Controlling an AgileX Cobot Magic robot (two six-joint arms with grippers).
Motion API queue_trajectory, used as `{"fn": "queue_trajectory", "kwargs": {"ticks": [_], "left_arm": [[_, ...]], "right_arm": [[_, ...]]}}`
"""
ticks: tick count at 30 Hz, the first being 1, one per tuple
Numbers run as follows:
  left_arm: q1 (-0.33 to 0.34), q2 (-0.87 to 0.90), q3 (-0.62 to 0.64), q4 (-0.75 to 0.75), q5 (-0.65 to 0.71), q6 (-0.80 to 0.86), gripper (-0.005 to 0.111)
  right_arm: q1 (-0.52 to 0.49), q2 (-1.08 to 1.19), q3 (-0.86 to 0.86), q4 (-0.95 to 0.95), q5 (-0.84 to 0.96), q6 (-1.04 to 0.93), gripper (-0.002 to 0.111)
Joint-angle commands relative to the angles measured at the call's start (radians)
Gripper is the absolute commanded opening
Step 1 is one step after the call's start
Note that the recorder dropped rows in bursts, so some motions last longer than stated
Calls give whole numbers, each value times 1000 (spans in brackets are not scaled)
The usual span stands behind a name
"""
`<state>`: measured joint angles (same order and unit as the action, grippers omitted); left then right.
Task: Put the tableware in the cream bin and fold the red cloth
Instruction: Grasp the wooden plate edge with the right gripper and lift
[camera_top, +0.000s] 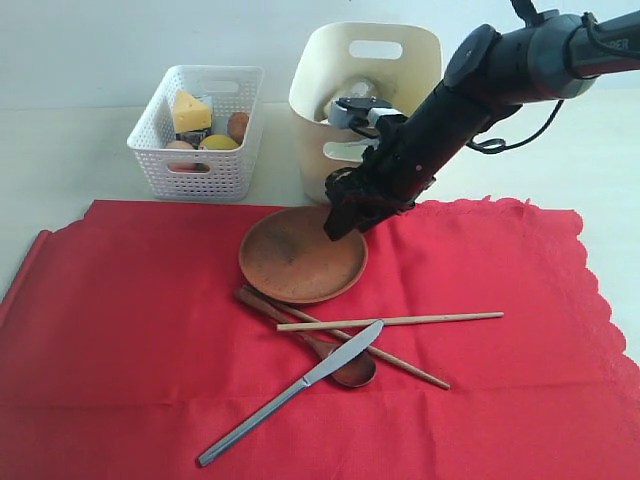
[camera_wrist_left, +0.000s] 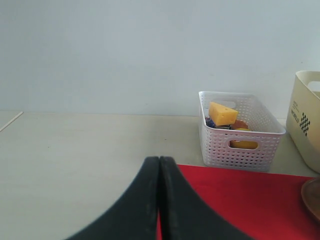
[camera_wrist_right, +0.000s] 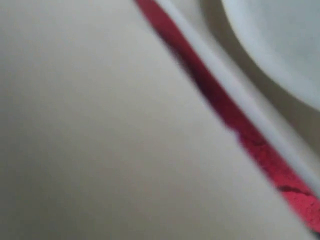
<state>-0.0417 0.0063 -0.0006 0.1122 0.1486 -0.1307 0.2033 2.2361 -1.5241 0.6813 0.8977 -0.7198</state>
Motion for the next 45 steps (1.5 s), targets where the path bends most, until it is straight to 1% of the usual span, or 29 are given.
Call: {"fn": "queue_trajectory", "kwargs": {"ticks": [1, 13, 16, 21, 23, 25, 28, 30, 32, 37, 41, 45], "left_arm": [[2, -6, 1, -1, -5, 0, 1], [2, -6, 1, -1, -5, -2, 1], [2, -6, 1, -1, -5, 0, 1], [2, -6, 1, -1, -5, 0, 1], [2, -6, 1, -1, -5, 0, 1], [2, -6, 1, -1, -5, -3, 1], [2, -6, 1, -1, -5, -3, 1], [2, -6, 1, -1, -5, -3, 1], [2, -6, 1, -1, -5, -3, 1], [2, -6, 1, -1, -5, -1, 1], [2, -6, 1, -1, -5, -3, 1], [2, -6, 1, -1, -5, -3, 1]], "right_arm": [[5, 13, 41, -54, 25, -24, 52], [5, -3, 39, -66, 28, -51, 52], [5, -51, 39, -82, 6, -35, 52], [5, -180, 39, -81, -59, 54, 53], [5, -223, 39, -81, -61, 77, 54], [5, -260, 41, -84, -52, 109, 58], [7, -278, 43, -94, -4, 147, 64], [12, -278, 66, -93, 5, 141, 66], [17, -278, 106, -90, -27, 139, 66], [17, -276, 231, -73, -186, 139, 66], [17, -261, 288, -30, -247, 132, 66], [37, -219, 321, 65, -275, 32, 66]]}}
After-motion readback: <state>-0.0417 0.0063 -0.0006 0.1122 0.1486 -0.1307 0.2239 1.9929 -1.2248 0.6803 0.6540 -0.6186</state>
